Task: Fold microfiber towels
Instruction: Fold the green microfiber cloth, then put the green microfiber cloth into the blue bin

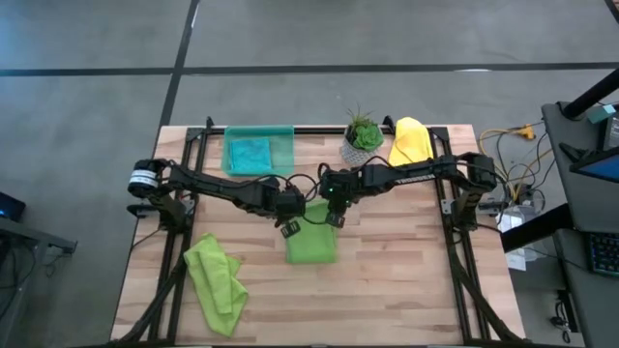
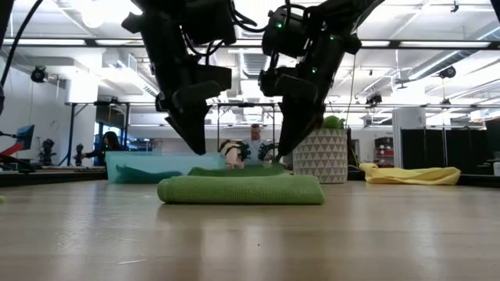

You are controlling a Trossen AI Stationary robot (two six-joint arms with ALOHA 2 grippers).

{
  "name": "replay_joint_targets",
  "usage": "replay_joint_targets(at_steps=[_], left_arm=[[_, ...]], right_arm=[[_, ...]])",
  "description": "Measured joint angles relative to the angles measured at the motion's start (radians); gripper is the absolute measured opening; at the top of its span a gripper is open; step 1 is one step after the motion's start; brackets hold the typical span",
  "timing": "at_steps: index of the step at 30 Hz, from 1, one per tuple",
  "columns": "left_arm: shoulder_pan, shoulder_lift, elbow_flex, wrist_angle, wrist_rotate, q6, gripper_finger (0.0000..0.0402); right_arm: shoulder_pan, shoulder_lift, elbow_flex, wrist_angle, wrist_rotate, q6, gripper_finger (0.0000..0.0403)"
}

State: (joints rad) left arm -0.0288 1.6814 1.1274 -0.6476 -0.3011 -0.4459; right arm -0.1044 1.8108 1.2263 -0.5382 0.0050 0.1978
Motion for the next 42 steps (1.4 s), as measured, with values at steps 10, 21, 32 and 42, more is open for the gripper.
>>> replay_joint_targets(at_steps=[10, 21, 32, 42], left_arm=[[0.027, -0.089, -0.042, 0.026, 0.091, 0.040, 0.0154], [-0.065, -0.107, -0.268, 0.432, 0.375, -0.236, 0.0110], [-0.261, -0.112, -0.288, 0.461, 0.376, -0.387, 0.0065], [-0.430, -0.145, -0.311, 0.489, 0.214, -0.534, 0.0036]], right_arm=[[0.054, -0.109, -0.087, 0.071, -0.099, 0.018, 0.0133], [0.212, -0.101, -0.278, 0.438, -0.142, 0.170, 0.0104], [0.390, -0.061, -0.297, 0.538, -0.093, -0.075, 0.0148], [0.400, 0.044, -0.230, 0.540, 0.007, -0.087, 0.0268]])
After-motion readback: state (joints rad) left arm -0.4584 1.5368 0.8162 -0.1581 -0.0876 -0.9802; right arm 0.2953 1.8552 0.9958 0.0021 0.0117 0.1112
